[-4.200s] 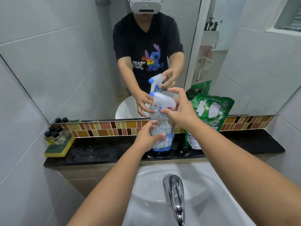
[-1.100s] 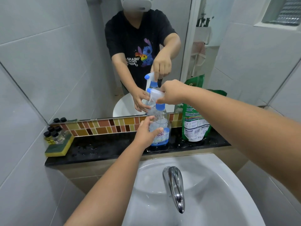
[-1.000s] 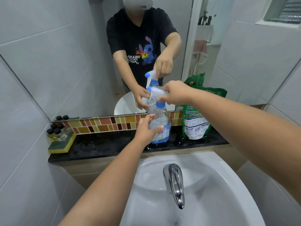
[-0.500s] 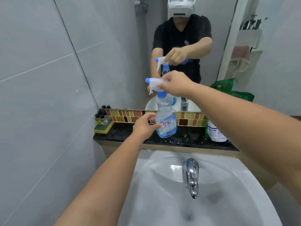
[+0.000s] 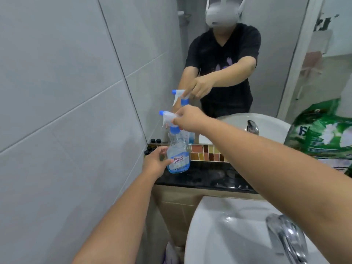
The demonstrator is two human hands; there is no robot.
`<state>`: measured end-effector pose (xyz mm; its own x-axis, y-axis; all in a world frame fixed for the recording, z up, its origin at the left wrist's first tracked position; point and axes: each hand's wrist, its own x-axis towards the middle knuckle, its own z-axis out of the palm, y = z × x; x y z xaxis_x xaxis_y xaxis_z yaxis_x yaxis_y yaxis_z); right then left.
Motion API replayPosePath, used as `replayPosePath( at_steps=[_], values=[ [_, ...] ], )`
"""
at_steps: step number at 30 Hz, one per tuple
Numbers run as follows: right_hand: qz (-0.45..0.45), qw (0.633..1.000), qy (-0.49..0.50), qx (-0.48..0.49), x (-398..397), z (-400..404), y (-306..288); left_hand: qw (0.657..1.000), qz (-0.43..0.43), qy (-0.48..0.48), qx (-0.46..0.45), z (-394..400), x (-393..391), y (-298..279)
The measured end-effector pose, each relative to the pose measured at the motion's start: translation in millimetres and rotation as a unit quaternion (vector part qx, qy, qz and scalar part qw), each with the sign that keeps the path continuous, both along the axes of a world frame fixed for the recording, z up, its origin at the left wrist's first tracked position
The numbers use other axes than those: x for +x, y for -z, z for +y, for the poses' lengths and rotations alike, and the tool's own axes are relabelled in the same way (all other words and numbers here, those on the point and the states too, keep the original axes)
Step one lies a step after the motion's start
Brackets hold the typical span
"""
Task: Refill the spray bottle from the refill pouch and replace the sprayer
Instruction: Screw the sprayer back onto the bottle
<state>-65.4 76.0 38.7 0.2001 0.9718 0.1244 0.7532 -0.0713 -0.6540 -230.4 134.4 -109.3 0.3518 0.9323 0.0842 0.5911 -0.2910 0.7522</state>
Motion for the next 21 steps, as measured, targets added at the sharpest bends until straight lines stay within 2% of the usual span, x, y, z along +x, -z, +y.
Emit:
replayPosePath(
  at_steps=[3, 8, 21],
  values=[
    [-0.028, 0.999, -0.011, -0.017, -12, 13, 12, 0.999, 0.025, -0.023, 0.011, 17, -7, 21],
    [-0.022, 1.000, 0.001, -0.020, -21, 24, 24, 0.996, 0.074, -0.020, 0.041, 29, -10, 39],
    [0.014, 0.999, 0.026, 0.030, -14, 26, 44, 0.995, 0.083, -0.061, 0.013, 31, -10, 48]
  ],
)
